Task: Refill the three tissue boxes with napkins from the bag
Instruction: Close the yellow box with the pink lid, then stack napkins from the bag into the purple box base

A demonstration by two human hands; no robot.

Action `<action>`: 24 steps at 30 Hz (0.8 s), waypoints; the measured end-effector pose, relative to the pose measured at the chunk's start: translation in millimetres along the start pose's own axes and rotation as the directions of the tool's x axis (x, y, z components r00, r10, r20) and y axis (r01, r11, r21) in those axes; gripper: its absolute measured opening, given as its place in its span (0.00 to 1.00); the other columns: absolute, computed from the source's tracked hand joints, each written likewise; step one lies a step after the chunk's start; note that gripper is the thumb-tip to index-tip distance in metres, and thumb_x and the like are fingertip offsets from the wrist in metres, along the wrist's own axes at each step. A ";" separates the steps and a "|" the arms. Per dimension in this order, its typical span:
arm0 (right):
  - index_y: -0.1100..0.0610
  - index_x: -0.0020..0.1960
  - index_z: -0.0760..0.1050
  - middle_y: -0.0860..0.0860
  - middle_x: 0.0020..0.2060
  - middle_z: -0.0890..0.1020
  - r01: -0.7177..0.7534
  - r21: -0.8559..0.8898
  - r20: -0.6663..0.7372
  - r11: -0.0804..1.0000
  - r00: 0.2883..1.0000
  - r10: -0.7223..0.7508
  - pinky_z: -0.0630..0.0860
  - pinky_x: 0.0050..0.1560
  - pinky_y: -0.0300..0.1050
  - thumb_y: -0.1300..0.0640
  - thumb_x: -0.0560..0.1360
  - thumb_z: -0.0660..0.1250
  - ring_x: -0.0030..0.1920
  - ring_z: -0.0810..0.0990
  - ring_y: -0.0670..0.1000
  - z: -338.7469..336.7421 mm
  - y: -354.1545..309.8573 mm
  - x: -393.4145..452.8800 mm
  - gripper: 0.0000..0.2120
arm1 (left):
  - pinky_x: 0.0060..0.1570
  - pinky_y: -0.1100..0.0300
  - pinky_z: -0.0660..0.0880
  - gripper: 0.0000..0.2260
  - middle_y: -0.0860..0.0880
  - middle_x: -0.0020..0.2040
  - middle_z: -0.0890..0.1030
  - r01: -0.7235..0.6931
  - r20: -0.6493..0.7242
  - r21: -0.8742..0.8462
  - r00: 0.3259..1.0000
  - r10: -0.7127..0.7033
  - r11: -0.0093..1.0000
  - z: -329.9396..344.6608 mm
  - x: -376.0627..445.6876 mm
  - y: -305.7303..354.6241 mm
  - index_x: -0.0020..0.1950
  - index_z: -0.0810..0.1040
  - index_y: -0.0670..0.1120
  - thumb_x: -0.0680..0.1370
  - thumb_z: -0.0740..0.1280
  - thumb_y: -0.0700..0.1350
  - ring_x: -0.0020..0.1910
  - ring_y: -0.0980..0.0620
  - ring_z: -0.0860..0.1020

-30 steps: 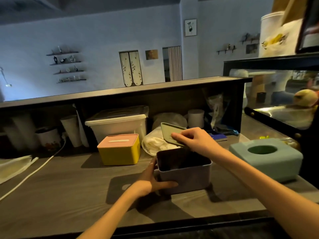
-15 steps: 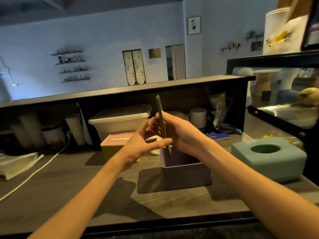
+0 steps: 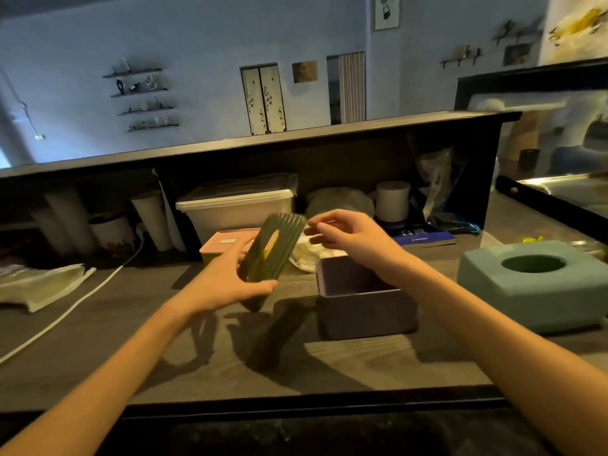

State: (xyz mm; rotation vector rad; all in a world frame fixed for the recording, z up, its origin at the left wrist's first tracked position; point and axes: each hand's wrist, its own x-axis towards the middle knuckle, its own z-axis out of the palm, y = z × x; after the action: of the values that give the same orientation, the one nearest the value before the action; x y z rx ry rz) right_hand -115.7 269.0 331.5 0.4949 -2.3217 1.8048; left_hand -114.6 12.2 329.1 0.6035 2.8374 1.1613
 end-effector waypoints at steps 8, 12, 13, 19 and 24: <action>0.53 0.58 0.83 0.48 0.52 0.85 -0.192 -0.602 -0.123 0.775 0.981 0.148 0.76 0.56 0.43 0.48 0.79 0.71 0.56 0.82 0.49 -65.1 57.6 1.9 0.12 | 0.67 0.52 0.72 0.47 0.45 0.74 0.65 0.218 0.141 0.550 0.927 -0.348 0.806 15.2 -0.9 -74.2 0.80 0.54 0.56 0.69 0.76 0.62 0.69 0.45 0.72; 0.50 0.59 0.84 0.48 0.56 0.85 -0.264 -0.431 -0.103 0.863 0.964 0.243 0.75 0.61 0.46 0.47 0.82 0.66 0.59 0.80 0.48 -68.0 65.2 -3.3 0.12 | 0.68 0.53 0.72 0.45 0.44 0.76 0.64 0.249 0.170 0.573 0.896 -0.411 0.781 18.9 5.7 -87.1 0.81 0.52 0.57 0.72 0.75 0.61 0.71 0.46 0.70; 0.49 0.57 0.85 0.47 0.56 0.85 -0.275 -0.365 -0.074 0.890 0.961 0.266 0.75 0.64 0.48 0.47 0.83 0.65 0.60 0.80 0.48 -67.8 65.1 -3.5 0.12 | 0.68 0.53 0.71 0.44 0.46 0.76 0.65 0.234 0.171 0.577 0.902 -0.396 0.783 19.7 7.6 -87.5 0.81 0.53 0.56 0.72 0.75 0.61 0.71 0.47 0.70; 0.54 0.59 0.83 0.47 0.50 0.88 -0.275 -0.203 0.065 0.940 0.954 0.294 0.80 0.54 0.45 0.51 0.86 0.58 0.53 0.86 0.46 -66.8 68.3 11.8 0.15 | 0.49 0.59 0.81 0.06 0.55 0.52 0.84 -0.017 -0.124 0.257 0.991 0.050 0.966 33.5 40.7 -68.7 0.57 0.79 0.55 0.80 0.70 0.48 0.49 0.57 0.83; 0.54 0.56 0.84 0.44 0.47 0.86 -0.070 -0.477 -0.073 0.876 0.997 0.039 0.81 0.57 0.40 0.58 0.80 0.71 0.47 0.84 0.39 -58.1 124.6 47.1 0.07 | 0.47 0.64 0.80 0.12 0.49 0.48 0.87 0.026 0.013 -0.310 1.000 -0.023 0.950 54.6 81.0 -36.4 0.56 0.83 0.46 0.85 0.61 0.48 0.49 0.54 0.85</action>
State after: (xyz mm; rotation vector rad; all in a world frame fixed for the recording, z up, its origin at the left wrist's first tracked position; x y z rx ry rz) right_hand -208.1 344.5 248.5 0.2922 -2.6309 1.1637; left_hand -193.4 54.1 275.3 0.5481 2.5640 1.5509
